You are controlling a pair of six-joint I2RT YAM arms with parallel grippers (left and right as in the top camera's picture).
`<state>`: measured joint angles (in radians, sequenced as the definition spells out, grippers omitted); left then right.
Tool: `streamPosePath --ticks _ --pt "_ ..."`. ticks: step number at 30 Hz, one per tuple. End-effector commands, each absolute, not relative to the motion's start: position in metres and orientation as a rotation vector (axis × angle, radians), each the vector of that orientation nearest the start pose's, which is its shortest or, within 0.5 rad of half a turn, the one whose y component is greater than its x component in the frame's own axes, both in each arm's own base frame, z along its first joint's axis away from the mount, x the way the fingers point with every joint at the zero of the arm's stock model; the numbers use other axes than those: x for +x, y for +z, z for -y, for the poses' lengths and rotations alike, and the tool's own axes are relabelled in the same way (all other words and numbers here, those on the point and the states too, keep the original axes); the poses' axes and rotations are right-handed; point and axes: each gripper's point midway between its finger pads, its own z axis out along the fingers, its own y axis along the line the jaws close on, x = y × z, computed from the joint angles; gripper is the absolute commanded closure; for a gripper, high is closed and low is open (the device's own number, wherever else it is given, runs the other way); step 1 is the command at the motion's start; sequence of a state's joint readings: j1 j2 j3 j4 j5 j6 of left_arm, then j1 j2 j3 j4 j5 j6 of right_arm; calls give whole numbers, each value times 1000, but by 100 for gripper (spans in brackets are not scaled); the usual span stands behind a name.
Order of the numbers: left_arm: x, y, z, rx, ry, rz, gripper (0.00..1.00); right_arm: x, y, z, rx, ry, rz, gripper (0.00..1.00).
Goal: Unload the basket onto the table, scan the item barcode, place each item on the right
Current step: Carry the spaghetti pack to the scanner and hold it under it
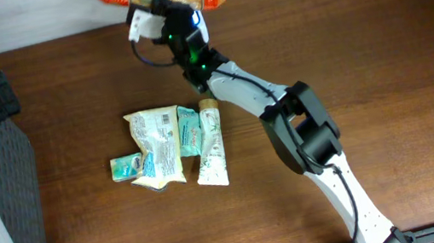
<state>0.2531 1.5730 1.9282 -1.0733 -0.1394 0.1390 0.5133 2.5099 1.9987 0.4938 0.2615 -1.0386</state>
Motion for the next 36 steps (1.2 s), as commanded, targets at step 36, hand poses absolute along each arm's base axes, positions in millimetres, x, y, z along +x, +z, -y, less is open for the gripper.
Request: streamPosePath --ticks 36 --pt "394 361 -128 -190 372 -2292 1 432 211 -56 -271 9 -2745 96"
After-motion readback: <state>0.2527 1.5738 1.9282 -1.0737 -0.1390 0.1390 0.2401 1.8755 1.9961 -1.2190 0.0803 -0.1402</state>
